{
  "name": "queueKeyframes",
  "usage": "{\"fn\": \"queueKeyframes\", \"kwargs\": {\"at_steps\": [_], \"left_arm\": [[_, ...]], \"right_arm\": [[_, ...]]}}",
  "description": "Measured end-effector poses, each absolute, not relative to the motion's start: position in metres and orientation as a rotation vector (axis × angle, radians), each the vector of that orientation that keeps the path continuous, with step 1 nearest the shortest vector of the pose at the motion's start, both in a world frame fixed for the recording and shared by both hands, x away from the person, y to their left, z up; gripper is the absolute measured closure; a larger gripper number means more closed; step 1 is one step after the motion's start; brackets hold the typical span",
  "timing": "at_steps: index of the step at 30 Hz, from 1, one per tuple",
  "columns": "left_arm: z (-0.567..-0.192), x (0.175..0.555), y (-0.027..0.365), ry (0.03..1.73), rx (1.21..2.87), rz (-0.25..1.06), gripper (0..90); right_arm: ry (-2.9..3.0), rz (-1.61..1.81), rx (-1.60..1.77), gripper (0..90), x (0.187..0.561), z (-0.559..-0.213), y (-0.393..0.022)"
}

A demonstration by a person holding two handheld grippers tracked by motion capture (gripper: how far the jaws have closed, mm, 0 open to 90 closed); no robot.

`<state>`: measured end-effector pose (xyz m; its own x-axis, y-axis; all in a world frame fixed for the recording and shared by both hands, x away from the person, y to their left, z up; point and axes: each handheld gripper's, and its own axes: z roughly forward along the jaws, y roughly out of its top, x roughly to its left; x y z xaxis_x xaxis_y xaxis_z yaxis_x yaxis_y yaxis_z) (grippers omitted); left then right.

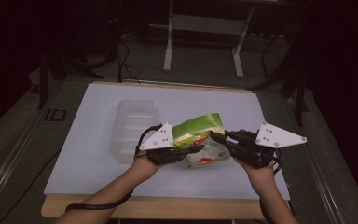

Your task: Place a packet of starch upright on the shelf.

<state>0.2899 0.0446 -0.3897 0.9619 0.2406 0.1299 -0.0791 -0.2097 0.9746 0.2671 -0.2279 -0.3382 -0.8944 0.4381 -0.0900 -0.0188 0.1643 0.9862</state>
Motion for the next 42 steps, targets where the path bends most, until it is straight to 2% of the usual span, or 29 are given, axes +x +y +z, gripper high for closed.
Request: {"fn": "queueKeyframes", "kwargs": {"at_steps": [2,4,5,6,7,9,10,12,13,14,15,16,19,24,42], "left_arm": [[-0.385,0.291,0.047,0.097,1.775,0.303,80.0],[-0.382,0.293,0.049,0.08,1.787,0.308,80.0],[-0.382,0.293,0.049,0.08,1.787,0.308,80.0],[-0.379,0.295,0.051,0.074,1.785,0.296,80.0],[-0.377,0.298,0.054,0.064,1.785,0.278,80.0],[-0.375,0.301,0.056,0.056,1.787,0.272,80.0],[-0.373,0.304,0.059,0.047,1.791,0.264,80.0],[-0.373,0.304,0.059,0.047,1.791,0.264,80.0],[-0.368,0.314,0.068,0.049,1.802,0.249,80.0],[-0.368,0.314,0.068,0.049,1.802,0.249,80.0],[-0.366,0.321,0.074,0.055,1.816,0.247,80.0],[-0.366,0.321,0.074,0.055,1.816,0.247,80.0],[-0.363,0.333,0.086,0.083,1.844,0.267,80.0],[-0.362,0.342,0.098,0.097,1.858,0.279,80.0],[-0.352,0.39,0.182,0.054,1.944,0.284,79.9]], "right_arm": [[2.098,1.79,0.412,76.8,0.267,-0.337,-0.228],[2.095,1.794,0.42,68.2,0.267,-0.337,-0.229],[2.095,1.794,0.42,68.2,0.267,-0.337,-0.229],[2.087,1.792,0.423,63.8,0.267,-0.337,-0.229],[2.065,1.786,0.434,53.2,0.267,-0.336,-0.23],[2.058,1.788,0.454,45.8,0.267,-0.337,-0.232],[2.061,1.795,0.462,42.8,0.268,-0.337,-0.233],[2.063,1.803,0.472,42.8,0.269,-0.337,-0.234],[2.044,1.812,0.497,31.5,0.269,-0.339,-0.236],[2.044,1.812,0.497,31.5,0.269,-0.339,-0.236],[2.034,1.795,0.499,23.3,0.267,-0.339,-0.237],[2.034,1.795,0.499,23.3,0.267,-0.339,-0.237],[2.017,1.824,0.508,15.4,0.264,-0.341,-0.243],[1.986,1.796,0.535,13.4,0.262,-0.345,-0.247],[2.052,1.788,0.637,14.5,0.267,-0.377,-0.271]]}}
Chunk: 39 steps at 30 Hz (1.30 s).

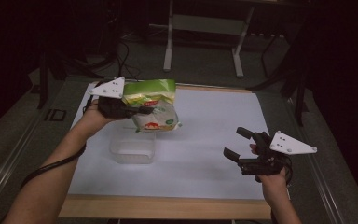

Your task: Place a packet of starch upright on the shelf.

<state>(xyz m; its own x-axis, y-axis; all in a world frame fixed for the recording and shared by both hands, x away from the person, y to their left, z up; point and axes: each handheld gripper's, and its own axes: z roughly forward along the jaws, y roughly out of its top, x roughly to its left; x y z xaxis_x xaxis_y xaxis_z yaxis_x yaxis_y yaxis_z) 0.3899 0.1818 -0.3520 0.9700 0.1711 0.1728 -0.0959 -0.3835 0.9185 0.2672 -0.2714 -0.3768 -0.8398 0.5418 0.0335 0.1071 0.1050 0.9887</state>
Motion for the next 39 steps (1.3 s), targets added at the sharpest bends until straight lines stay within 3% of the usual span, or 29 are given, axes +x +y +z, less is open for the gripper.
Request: {"fn": "queueKeyframes", "kwargs": {"at_steps": [16,39], "left_arm": [[-0.384,0.41,0.224,0.128,2.053,0.257,80.0],[-0.415,0.42,0.235,0.169,2.082,0.206,80.1]], "right_arm": [[2.063,1.768,0.705,14.7,0.265,-0.397,-0.295],[2.104,1.783,0.702,15.0,0.269,-0.411,-0.29]]}}
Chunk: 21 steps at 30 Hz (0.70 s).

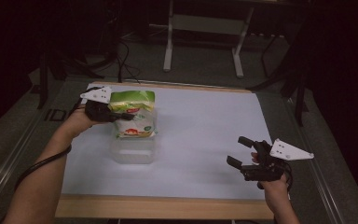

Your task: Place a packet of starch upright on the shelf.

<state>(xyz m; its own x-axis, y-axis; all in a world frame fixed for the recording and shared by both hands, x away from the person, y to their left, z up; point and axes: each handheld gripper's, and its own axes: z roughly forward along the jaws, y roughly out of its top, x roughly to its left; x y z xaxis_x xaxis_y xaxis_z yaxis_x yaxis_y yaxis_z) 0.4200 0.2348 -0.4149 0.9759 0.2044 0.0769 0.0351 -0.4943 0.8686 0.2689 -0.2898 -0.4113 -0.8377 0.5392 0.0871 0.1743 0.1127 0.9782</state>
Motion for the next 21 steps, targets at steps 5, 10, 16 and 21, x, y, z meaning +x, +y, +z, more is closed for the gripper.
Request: {"fn": "queueKeyframes", "kwargs": {"at_steps": [5,10,16,21], "left_arm": [[-0.422,0.421,0.237,0.187,2.091,0.194,80.2],[-0.432,0.422,0.228,0.164,2.141,0.185,80.3],[-0.456,0.424,0.223,0.166,2.145,0.166,80.3],[-0.469,0.425,0.233,0.21,2.096,0.14,80.4]], "right_arm": [[2.108,1.783,0.702,15.0,0.27,-0.412,-0.289],[2.114,1.781,0.704,15.0,0.27,-0.414,-0.289],[2.114,1.784,0.707,15.2,0.27,-0.415,-0.29],[2.114,1.792,0.703,15.2,0.27,-0.414,-0.289]]}}
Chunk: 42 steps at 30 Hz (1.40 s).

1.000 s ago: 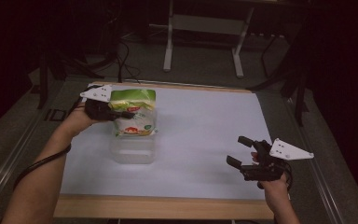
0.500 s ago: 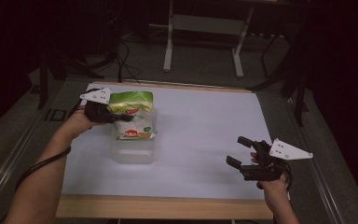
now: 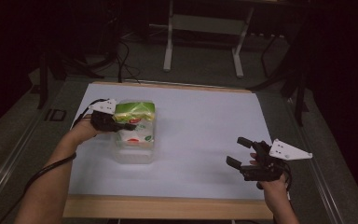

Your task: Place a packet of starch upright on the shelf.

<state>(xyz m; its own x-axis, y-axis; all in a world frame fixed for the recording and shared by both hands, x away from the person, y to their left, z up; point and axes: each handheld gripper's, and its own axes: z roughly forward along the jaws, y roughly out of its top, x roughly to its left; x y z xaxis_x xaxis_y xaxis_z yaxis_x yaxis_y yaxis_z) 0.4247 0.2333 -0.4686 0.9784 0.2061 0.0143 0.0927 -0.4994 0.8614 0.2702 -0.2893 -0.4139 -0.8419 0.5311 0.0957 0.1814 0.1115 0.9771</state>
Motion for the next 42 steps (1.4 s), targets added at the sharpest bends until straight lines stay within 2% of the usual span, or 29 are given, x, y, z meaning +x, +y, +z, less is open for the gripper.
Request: {"fn": "queueKeyframes", "kwargs": {"at_steps": [8,9,11,13,16,21,33,42], "left_arm": [[-0.465,0.422,0.229,0.235,2.125,0.179,79.1],[-0.464,0.421,0.228,0.273,2.132,0.209,73.9],[-0.464,0.417,0.225,0.421,2.127,0.244,50.3],[-0.462,0.415,0.226,0.46,2.088,0.215,35.3],[-0.457,0.414,0.226,0.513,2.056,0.161,19.3],[-0.45,0.405,0.225,0.547,2.091,0.233,2.0],[-0.445,0.382,0.238,0.66,2.015,0.361,0.9],[-0.447,0.362,0.247,0.7,1.979,0.381,0.2]], "right_arm": [[2.135,1.775,0.701,15.2,0.271,-0.416,-0.286],[2.138,1.775,0.702,15.2,0.27,-0.416,-0.286],[2.142,1.773,0.701,15.2,0.27,-0.416,-0.286],[2.141,1.775,0.703,15.2,0.271,-0.416,-0.286],[2.14,1.778,0.704,15.2,0.271,-0.415,-0.286],[2.142,1.776,0.701,15.2,0.27,-0.415,-0.286],[2.172,1.737,0.705,15.1,0.27,-0.418,-0.283],[2.189,1.726,0.715,15.1,0.271,-0.422,-0.28]]}}
